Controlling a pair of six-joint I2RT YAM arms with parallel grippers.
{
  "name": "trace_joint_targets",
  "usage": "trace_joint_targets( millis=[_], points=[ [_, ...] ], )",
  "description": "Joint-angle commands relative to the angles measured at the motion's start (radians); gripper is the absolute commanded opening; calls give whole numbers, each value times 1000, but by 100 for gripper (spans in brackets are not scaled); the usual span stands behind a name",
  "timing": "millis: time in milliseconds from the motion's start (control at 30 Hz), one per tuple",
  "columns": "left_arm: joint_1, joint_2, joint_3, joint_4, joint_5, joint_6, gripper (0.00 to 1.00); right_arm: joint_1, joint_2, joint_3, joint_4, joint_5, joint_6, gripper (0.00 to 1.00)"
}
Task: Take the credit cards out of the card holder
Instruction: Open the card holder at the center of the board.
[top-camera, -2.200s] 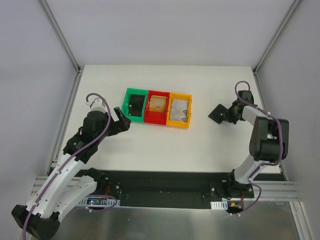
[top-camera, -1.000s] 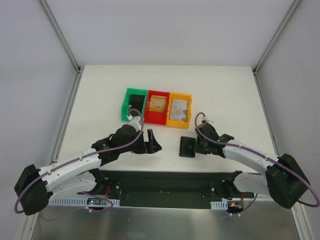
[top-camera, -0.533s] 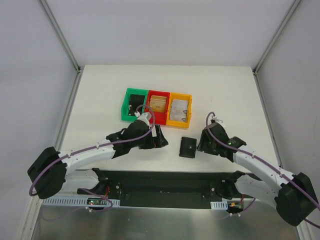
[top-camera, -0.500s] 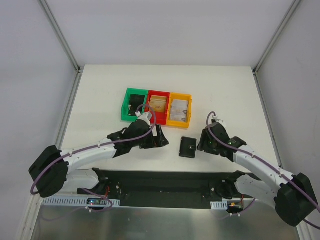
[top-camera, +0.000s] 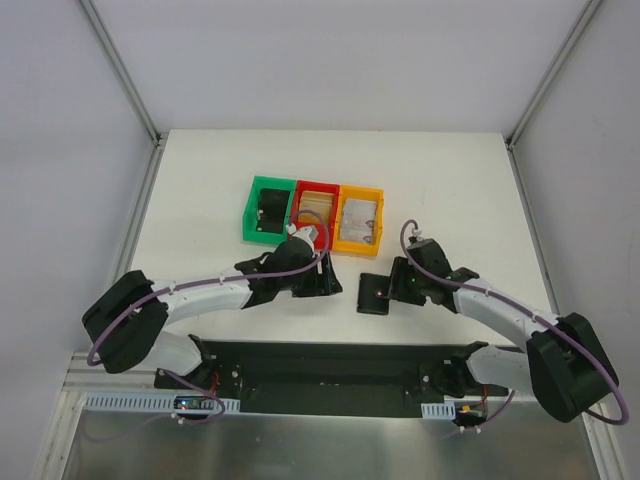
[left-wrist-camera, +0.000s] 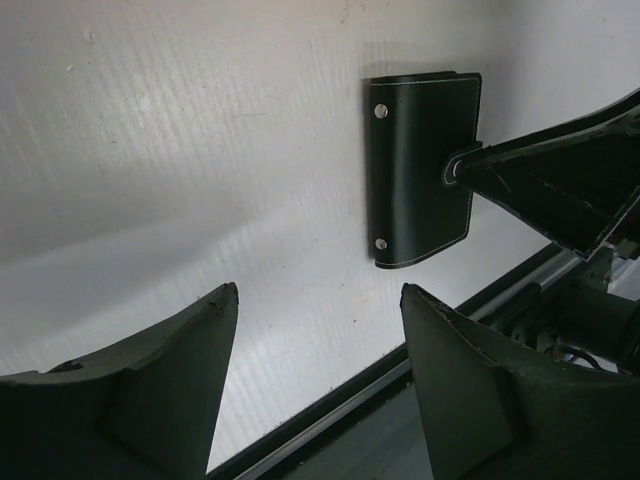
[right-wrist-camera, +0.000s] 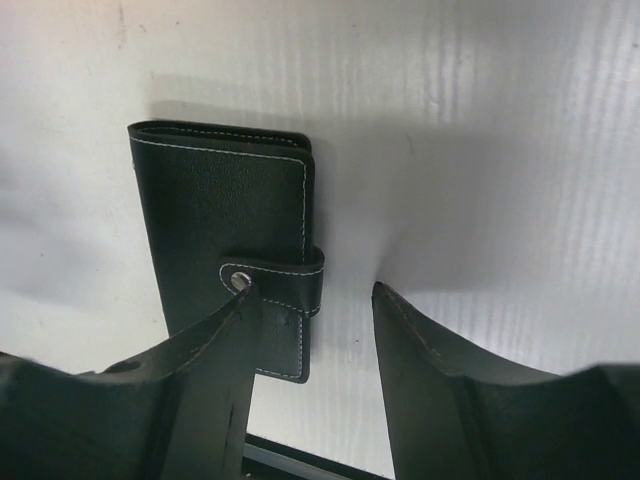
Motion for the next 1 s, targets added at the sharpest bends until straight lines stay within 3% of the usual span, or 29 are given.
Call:
trace_joint_targets(
  millis=[0, 433, 600, 833, 967],
  points=[
    [-8, 35, 34, 33, 14, 36, 64, 28, 35, -6, 91, -46, 4, 50],
    [-11, 205, 140, 38, 40, 67, 59, 161, 150, 23, 160, -26, 55, 43],
    [-11, 164, 67, 43, 21, 53, 56, 236, 197, 38, 186, -3, 87, 40],
    [-11, 68, -59, 38, -23, 33, 59, 302, 246, 72, 193, 25, 116, 40],
    [-10, 110, -50, 49, 12, 32, 59, 301, 237, 71, 190, 48, 121, 47]
  ],
)
